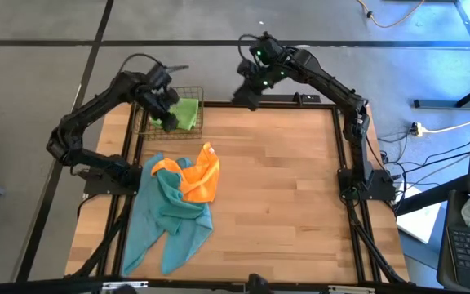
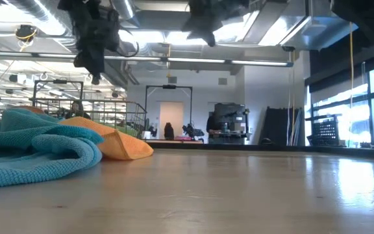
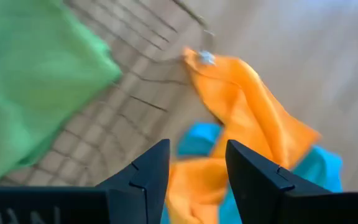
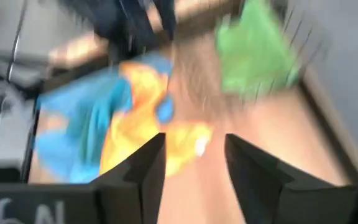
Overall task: Fold microfiber towels
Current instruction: Fold the blue microfiber cloth
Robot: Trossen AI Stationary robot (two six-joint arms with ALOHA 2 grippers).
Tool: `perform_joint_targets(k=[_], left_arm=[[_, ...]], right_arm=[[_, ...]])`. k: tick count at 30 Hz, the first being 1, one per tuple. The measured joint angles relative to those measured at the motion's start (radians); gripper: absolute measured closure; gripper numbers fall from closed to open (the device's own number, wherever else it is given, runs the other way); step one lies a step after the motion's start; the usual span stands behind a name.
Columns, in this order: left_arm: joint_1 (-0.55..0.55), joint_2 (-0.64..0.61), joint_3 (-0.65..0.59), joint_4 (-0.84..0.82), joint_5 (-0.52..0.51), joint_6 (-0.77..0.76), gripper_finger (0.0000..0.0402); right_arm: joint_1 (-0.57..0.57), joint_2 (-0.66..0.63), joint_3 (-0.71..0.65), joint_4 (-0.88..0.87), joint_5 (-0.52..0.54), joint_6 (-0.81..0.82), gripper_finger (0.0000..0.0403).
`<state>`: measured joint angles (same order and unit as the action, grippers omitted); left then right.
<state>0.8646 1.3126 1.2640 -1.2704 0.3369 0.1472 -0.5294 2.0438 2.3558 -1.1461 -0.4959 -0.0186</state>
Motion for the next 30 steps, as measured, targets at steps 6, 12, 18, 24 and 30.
perform_joint_targets(k=[6, 12, 18, 24, 30], left_arm=[[-0.155, -0.002, 0.000, -0.028, -0.016, -0.038, 0.0252], [-0.281, -0.051, -0.001, -0.065, -0.159, -0.197, 0.0255], [-0.393, -0.135, -0.001, -0.063, -0.261, -0.545, 0.0255], [-0.559, -0.214, -0.001, -0.063, -0.377, -0.851, 0.0255], [-0.718, -0.244, -0.001, -0.047, -0.466, -1.104, 0.0255]], right_arm=[[-0.006, 0.001, -0.021, -0.259, -0.133, -0.114, 0.0238], [0.014, 0.000, -0.021, -0.311, -0.071, -0.193, 0.0238], [0.078, 0.008, -0.021, -0.239, 0.036, -0.194, 0.0238], [0.177, 0.058, -0.021, -0.229, 0.108, -0.144, 0.0238], [0.268, 0.125, -0.021, -0.223, 0.117, -0.139, 0.0238]])
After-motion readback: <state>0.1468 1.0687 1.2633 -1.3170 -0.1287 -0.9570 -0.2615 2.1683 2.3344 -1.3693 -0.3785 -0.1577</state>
